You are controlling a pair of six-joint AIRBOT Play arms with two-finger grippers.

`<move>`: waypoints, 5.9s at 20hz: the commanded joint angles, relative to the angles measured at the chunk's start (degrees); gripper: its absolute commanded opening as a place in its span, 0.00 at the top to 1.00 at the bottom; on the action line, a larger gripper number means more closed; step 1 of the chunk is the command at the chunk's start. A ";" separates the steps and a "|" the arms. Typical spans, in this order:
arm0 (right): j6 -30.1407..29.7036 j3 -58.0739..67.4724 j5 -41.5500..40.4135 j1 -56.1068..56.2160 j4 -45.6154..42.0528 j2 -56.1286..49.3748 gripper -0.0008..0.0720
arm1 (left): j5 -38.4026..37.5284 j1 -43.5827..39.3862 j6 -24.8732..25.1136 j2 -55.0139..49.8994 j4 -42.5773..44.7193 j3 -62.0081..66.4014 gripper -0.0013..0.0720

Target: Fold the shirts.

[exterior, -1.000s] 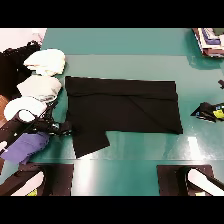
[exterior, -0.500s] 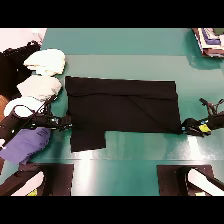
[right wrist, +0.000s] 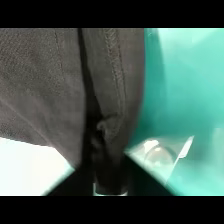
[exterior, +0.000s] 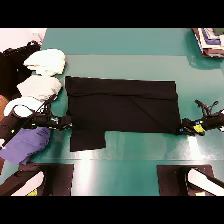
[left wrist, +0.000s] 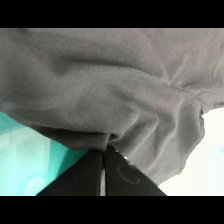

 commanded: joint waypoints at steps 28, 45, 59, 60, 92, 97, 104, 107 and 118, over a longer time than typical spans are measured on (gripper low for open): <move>7.69 35.63 8.09 6.51 1.05 -18.01 0.97 | 1.44 0.04 -8.61 -16.65 5.03 28.68 0.95; -1.88 41.79 14.01 -3.89 8.57 -29.51 0.34 | -3.21 -0.92 -6.45 -19.30 4.11 36.89 0.95; -9.44 32.79 4.70 3.10 16.00 -31.71 0.92 | 6.60 -21.33 -9.07 -26.23 -0.17 38.01 0.95; -9.57 33.90 5.14 3.39 15.98 -31.10 0.97 | 6.64 -22.99 -9.07 -28.22 -0.57 38.93 0.95; -4.28 59.56 -1.29 51.67 23.54 -21.86 0.97 | -5.11 -13.92 -11.45 -33.57 12.33 64.94 0.95; -5.05 72.63 -8.33 65.05 23.34 -36.22 0.30 | -11.76 -2.89 -10.05 -26.25 16.46 64.92 0.95; -2.78 70.42 5.57 56.85 15.26 -35.80 0.38 | -15.65 0.17 -8.52 -24.83 16.22 64.92 0.95; 0.92 57.05 3.30 45.99 15.39 -30.18 0.39 | -15.15 -0.44 -8.48 -24.85 15.96 64.92 0.95; 0.92 32.63 -6.36 32.39 30.14 -33.27 0.21 | -8.17 -5.92 -7.02 -25.00 15.91 64.85 0.95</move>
